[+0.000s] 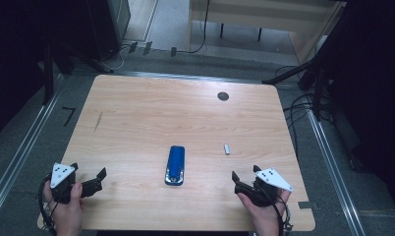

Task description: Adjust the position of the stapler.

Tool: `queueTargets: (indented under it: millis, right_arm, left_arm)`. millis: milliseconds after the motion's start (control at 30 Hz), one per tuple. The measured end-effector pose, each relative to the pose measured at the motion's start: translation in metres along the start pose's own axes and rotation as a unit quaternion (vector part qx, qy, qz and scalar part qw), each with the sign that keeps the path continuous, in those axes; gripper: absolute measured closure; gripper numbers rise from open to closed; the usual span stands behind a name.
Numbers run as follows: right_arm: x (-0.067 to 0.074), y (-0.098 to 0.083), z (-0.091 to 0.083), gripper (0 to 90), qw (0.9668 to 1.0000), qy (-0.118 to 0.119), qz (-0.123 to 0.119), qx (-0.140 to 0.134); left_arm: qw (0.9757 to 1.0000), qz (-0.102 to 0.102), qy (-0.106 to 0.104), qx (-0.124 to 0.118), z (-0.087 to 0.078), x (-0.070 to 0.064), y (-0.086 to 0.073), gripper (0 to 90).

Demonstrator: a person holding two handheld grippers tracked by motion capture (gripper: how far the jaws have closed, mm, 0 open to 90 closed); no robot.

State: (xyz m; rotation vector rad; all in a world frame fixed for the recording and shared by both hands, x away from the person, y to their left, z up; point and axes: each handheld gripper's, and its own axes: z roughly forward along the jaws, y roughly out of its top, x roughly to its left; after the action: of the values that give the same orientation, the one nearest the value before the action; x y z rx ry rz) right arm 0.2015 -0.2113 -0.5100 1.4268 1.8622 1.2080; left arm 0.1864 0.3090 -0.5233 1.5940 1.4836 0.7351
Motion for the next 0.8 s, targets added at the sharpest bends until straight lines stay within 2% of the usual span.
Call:
queueTargets:
  millis: [67,100,167,200,233,400,467,500,600,800]
  right_arm:
    - [0.004,0.001,0.002,20.5,1.0,0.004,-0.003,0.002]
    - [0.014,0.002,0.006,21.1,0.9999,0.011,-0.007,0.004]
    - [0.016,0.003,0.007,21.2,0.9999,0.013,-0.01,0.004]
    - [0.024,0.005,0.01,21.0,0.9998,0.018,-0.006,0.004]
    - [0.024,0.005,0.01,21.0,0.9998,0.018,-0.006,0.004]
    - [0.044,0.01,0.018,18.1,0.9992,0.04,-0.004,0.008]
    - [0.048,0.011,0.019,17.2,0.9991,0.04,-0.007,0.007]
    - [0.056,0.012,0.022,16.2,0.9991,0.04,-0.009,0.01]
    - [0.061,0.013,0.025,15.5,0.9991,0.04,-0.011,0.009]
    - [0.08,0.015,0.034,15.1,0.9981,0.059,-0.01,0.017]
  left_arm:
    - [1.0,-0.001,0.0,0.0,0.0,0.0,0.0,0.0]
    - [1.0,-0.001,0.0,-0.001,0.0,0.0,0.0,0.0]
    - [1.0,-0.001,-0.001,-0.001,0.0,0.0,0.0,0.0]
    - [1.0,-0.001,0.0,0.0,0.0,0.0,0.0,0.0]
    - [1.0,-0.001,0.0,0.0,0.0,0.0,0.0,0.0]
    - [1.0,-0.002,-0.001,0.001,0.001,0.0,0.0,0.0]
    - [1.0,-0.002,-0.002,0.001,0.001,0.0,0.0,0.0]
    - [1.0,-0.002,-0.001,0.001,0.001,0.0,0.0,0.0]
    - [1.0,-0.001,-0.001,0.002,0.001,0.0,0.0,0.0]
    - [1.0,0.0,-0.001,0.003,0.001,0.0,0.0,0.0]
